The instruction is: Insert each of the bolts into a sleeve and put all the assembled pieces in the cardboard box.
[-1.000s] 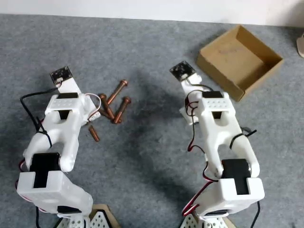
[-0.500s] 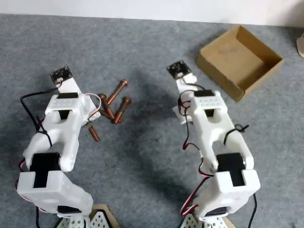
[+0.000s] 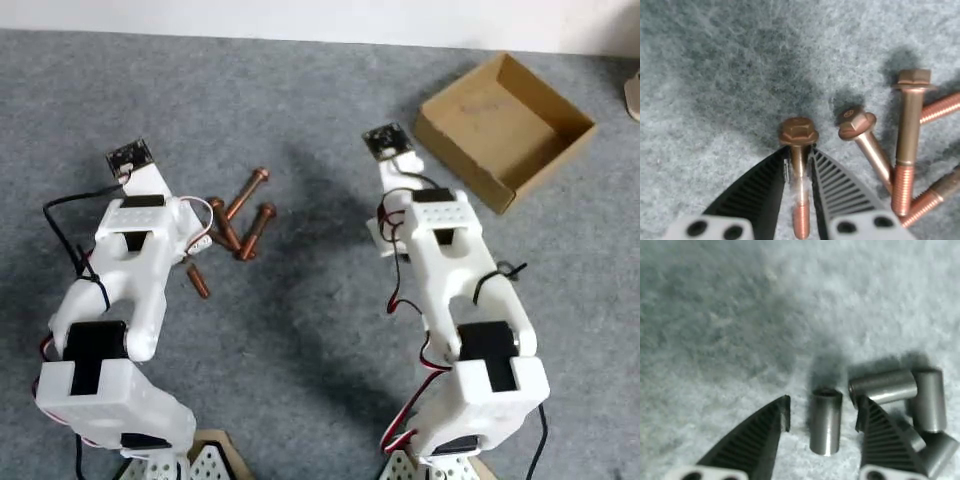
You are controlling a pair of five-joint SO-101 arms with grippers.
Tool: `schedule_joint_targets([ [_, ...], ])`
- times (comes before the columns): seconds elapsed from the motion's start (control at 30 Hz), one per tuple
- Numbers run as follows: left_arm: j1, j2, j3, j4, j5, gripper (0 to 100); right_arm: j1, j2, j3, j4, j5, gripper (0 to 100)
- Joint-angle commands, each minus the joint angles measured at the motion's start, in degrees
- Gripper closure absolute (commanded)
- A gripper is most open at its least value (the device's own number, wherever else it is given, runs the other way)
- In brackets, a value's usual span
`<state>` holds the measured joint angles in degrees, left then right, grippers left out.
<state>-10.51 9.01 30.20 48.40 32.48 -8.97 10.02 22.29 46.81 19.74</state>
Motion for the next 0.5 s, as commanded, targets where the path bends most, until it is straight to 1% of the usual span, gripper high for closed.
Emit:
schedule_joint_targets([
  [0.0,0.84,1.36,-0.57,-0.18,-0.44,96,2.15,-4.53,3.56,-1.10,-2.90,78.3],
  [0.17,0.84,1.36,-0.57,-0.18,-0.44,96,-0.22,-5.93,7.69,-0.92,-3.08,78.3],
  [0.27,0.84,1.36,-0.57,-0.18,-0.44,96,-1.71,-5.93,7.96,-0.92,-1.32,78.3],
  [0.43,0.84,1.36,-0.57,-0.18,-0.44,96,-1.63,-5.85,8.04,-1.80,-0.53,78.3],
  [0.47,0.84,1.36,-0.57,-0.18,-0.44,96,-1.63,-5.85,8.13,-2.86,0.62,78.3],
])
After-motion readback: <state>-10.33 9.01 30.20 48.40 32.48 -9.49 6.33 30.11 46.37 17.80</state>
